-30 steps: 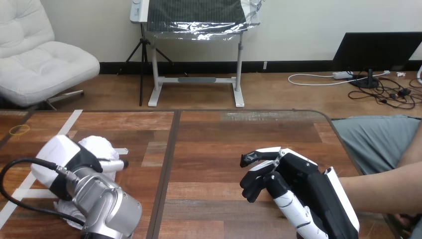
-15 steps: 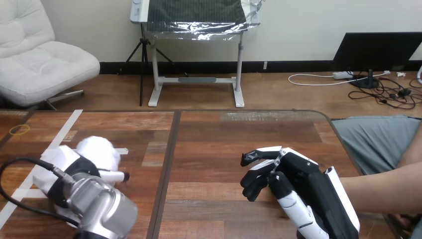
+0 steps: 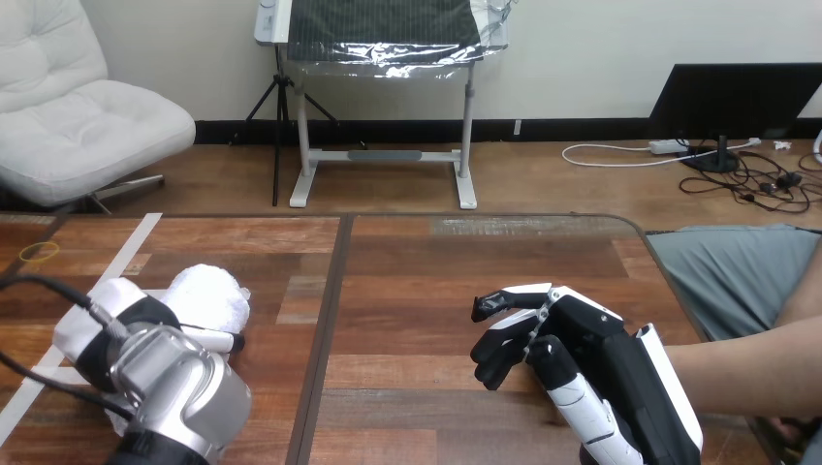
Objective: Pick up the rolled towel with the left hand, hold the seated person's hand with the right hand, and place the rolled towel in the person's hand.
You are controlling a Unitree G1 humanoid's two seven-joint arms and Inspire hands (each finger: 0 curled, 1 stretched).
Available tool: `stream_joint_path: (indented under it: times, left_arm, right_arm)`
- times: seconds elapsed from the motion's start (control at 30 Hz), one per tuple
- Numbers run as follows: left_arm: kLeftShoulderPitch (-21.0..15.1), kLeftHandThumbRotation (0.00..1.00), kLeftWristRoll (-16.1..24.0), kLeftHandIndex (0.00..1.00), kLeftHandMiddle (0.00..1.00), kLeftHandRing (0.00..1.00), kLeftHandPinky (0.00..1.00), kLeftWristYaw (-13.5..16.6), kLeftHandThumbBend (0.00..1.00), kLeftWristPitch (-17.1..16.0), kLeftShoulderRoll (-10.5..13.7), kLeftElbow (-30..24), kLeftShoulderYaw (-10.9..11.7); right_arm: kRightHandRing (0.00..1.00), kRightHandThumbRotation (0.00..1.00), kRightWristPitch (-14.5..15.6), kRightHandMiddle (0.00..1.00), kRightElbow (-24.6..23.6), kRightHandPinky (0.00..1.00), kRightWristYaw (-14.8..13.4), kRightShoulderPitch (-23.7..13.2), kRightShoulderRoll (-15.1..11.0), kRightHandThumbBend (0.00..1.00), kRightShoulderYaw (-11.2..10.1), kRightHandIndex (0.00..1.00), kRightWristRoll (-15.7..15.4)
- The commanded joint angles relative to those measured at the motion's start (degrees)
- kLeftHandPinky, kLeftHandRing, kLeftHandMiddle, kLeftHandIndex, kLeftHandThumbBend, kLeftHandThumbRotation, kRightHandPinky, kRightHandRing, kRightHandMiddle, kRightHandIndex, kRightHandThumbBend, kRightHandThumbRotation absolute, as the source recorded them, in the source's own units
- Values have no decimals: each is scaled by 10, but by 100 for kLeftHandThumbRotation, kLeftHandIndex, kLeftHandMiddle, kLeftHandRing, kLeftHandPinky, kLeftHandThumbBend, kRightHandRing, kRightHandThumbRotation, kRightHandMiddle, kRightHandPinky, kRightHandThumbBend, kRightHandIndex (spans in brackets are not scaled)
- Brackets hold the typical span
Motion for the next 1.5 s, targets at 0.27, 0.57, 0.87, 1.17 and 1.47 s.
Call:
stream_joint_path:
  times: [0.27, 0.57, 0.87, 1.17, 1.47]
  left_arm:
    - [-44, 37, -2, 79, 74, 64, 36, 5, 82, -5, 6, 24, -17]
    - [-34, 16, -16, 62, 37, 26, 14, 39, 79, -4, -5, 9, 12]
    - [-17, 2, -38, 68, 23, 12, 4, 76, 72, -25, -14, -5, 40]
    - [-8, 0, -43, 72, 23, 12, 4, 89, 70, -37, -13, -10, 34]
    - [9, 0, -44, 72, 21, 10, 3, 94, 69, -49, -13, -38, 33]
  right_arm:
    - [41, 72, -24, 48, -24, 35, -6, -22, 9, 77, -5, 58, 6]
    - [41, 72, -28, 48, -25, 35, -9, -23, 8, 77, -5, 58, 3]
    - [41, 72, -26, 47, -26, 35, -10, -23, 10, 77, -6, 57, 7]
    - [41, 71, -25, 47, -24, 34, -9, -24, 10, 78, -6, 57, 11]
    - [41, 71, -28, 47, -19, 35, -10, -27, 11, 78, -9, 57, 9]
